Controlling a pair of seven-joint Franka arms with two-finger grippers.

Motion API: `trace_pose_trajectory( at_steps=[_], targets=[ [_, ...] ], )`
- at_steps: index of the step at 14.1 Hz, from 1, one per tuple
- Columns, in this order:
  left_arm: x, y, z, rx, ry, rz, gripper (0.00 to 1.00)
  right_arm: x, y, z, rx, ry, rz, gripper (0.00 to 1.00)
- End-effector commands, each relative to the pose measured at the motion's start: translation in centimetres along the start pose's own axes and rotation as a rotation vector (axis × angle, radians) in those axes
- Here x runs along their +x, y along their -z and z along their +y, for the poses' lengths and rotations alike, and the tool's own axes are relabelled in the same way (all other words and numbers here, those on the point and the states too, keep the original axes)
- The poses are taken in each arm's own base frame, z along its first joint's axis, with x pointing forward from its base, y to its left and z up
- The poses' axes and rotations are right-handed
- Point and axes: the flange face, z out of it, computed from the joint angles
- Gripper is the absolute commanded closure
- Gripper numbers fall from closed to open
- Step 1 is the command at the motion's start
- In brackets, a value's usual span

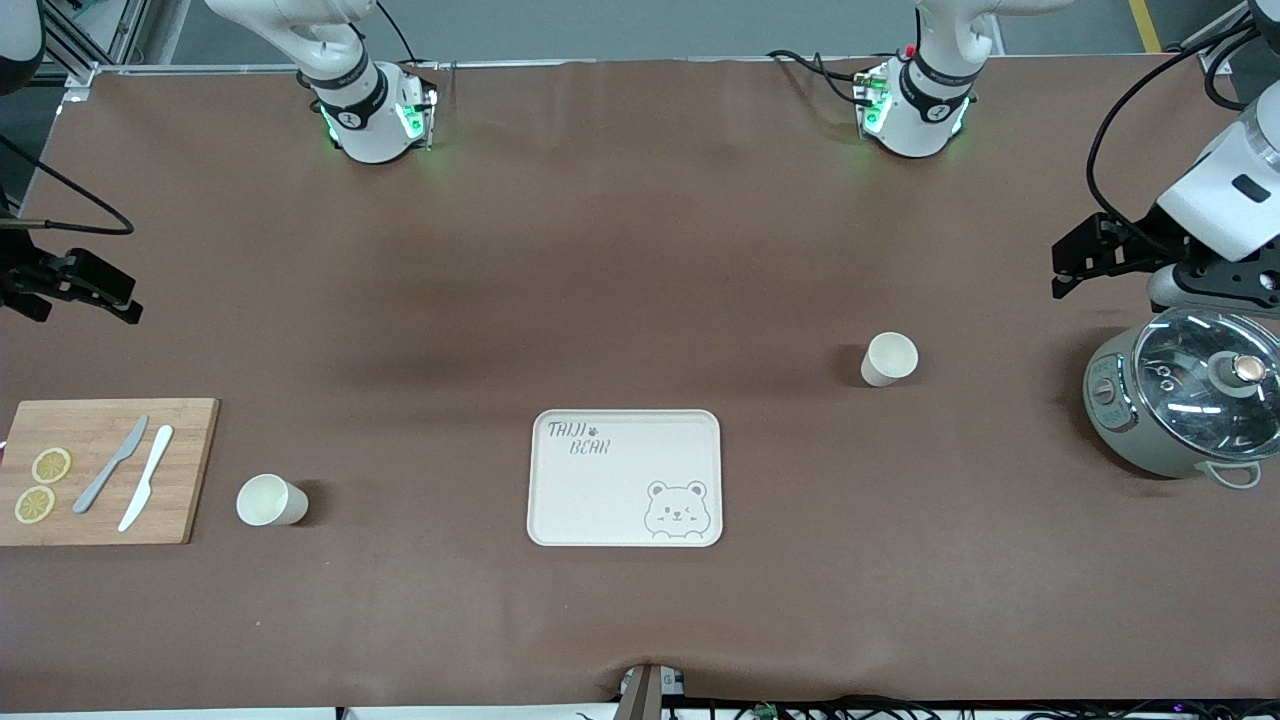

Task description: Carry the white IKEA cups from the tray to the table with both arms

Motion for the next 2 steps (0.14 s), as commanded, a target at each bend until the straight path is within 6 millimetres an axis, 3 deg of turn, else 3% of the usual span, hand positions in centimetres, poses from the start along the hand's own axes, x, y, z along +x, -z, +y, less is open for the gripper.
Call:
trace_pose_trajectory(
  at_steps=[1,2],
  targets=[
    [-0.26,0.28,-0.52,0.008,-0.010,0.013,0.00,-0.64,0.42,0.17,-0.014,-0.011,0.001,0.00],
    [-0.26,0.28,-0.52,0.008,-0.010,0.013,0.00,-0.61,0.33,0.17,-0.014,-0.011,0.000,0.00]
  ],
)
